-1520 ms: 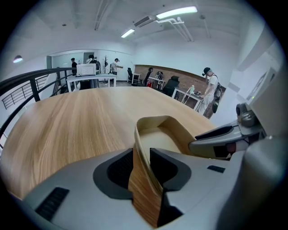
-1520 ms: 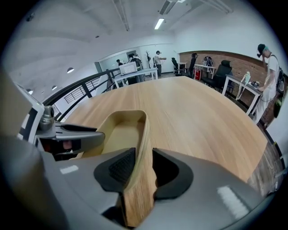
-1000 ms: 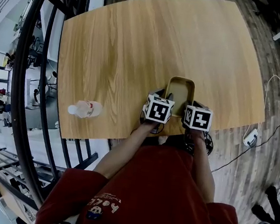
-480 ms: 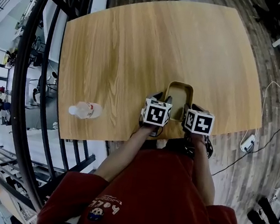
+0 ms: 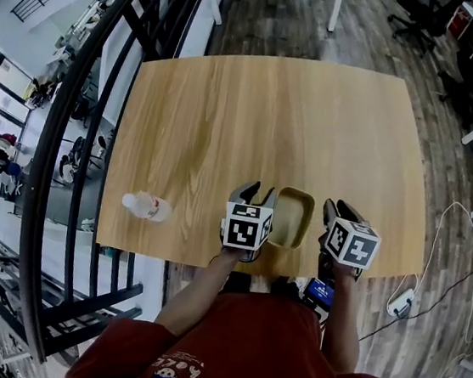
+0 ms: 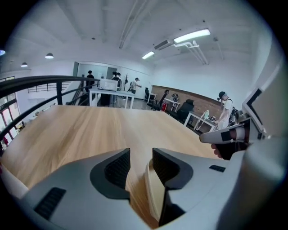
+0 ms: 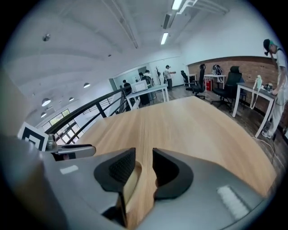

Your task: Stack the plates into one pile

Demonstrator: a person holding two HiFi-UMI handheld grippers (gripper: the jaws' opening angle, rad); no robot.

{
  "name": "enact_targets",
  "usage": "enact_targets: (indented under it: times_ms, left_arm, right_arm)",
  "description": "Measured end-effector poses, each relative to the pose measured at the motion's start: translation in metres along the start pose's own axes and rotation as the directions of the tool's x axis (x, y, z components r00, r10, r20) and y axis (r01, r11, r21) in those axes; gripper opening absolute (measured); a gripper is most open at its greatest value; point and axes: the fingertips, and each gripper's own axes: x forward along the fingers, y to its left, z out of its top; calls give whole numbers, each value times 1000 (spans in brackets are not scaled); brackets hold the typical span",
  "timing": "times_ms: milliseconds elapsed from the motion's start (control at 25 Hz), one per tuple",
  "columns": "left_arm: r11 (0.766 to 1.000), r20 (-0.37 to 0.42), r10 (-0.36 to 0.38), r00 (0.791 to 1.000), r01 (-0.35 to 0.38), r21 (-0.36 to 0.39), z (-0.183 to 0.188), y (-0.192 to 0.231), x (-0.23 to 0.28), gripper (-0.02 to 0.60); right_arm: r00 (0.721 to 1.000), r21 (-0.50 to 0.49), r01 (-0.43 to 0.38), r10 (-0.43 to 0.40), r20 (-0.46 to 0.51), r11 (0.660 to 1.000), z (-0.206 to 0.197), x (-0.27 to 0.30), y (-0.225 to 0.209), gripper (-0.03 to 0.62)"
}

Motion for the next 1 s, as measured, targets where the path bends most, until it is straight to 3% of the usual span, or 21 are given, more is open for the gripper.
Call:
enact_targets:
  times_ms: [200, 360, 560, 760, 1000]
  left_arm:
    - [998, 171, 55, 984, -56, 0, 63, 2, -38, 157]
    - [996, 282, 84, 956, -93, 17, 99, 1, -65, 156]
    - [990, 407, 100, 908, -132, 52, 142, 5, -98, 156]
    - [978, 559, 104, 823, -188, 94, 191, 10, -141, 156]
    - [957, 725, 83, 684, -257, 133, 237, 11, -204, 153]
  right_arm:
    - [986, 10, -49, 47, 159, 999, 54, -23, -17, 127]
    - [965, -27, -53, 59, 255, 998, 83, -41, -29, 127]
    - [924, -151, -4, 62, 378, 989, 136, -75, -24, 127]
    - [859, -227, 2, 115, 498, 974, 192, -113, -5, 127]
    - [752, -320, 47, 177, 635, 946, 244, -157, 27, 127]
